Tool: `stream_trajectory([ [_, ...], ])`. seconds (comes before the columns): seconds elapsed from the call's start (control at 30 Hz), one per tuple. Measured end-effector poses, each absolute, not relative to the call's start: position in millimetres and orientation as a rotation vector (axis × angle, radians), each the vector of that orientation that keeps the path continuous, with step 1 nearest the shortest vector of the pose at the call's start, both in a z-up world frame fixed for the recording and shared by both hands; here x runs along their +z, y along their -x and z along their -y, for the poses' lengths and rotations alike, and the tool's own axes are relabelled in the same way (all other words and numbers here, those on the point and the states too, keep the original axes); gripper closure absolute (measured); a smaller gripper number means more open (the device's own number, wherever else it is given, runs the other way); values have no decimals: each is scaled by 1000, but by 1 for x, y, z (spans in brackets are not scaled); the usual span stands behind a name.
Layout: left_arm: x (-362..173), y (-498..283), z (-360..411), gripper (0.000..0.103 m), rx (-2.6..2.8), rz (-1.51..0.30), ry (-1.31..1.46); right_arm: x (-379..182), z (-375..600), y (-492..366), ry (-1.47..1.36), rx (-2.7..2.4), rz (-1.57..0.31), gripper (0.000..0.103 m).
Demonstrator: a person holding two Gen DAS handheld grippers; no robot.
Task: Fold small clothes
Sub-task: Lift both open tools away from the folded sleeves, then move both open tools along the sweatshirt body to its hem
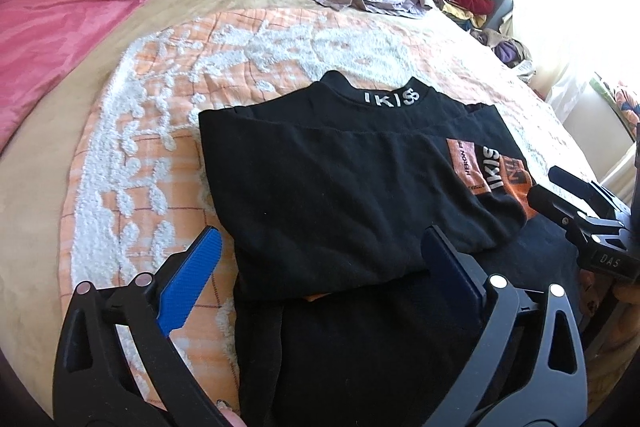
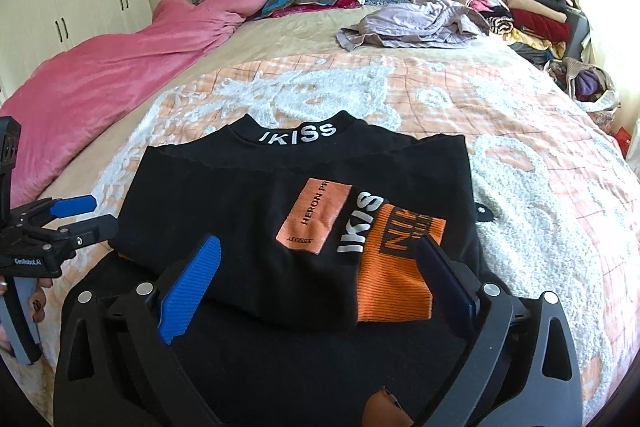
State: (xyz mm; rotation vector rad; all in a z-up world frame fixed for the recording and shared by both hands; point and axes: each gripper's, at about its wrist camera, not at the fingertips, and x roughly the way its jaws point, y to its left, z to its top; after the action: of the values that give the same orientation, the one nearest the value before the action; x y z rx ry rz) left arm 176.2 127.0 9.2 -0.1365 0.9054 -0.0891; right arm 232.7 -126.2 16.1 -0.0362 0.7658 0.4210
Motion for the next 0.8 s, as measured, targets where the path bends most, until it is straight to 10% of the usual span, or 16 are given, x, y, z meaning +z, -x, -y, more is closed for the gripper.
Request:
stream_trajectory([
  [0.8, 32, -147, -118, 10, -62, -842, 120, 45, 139, -203, 25, 432, -702, 5],
])
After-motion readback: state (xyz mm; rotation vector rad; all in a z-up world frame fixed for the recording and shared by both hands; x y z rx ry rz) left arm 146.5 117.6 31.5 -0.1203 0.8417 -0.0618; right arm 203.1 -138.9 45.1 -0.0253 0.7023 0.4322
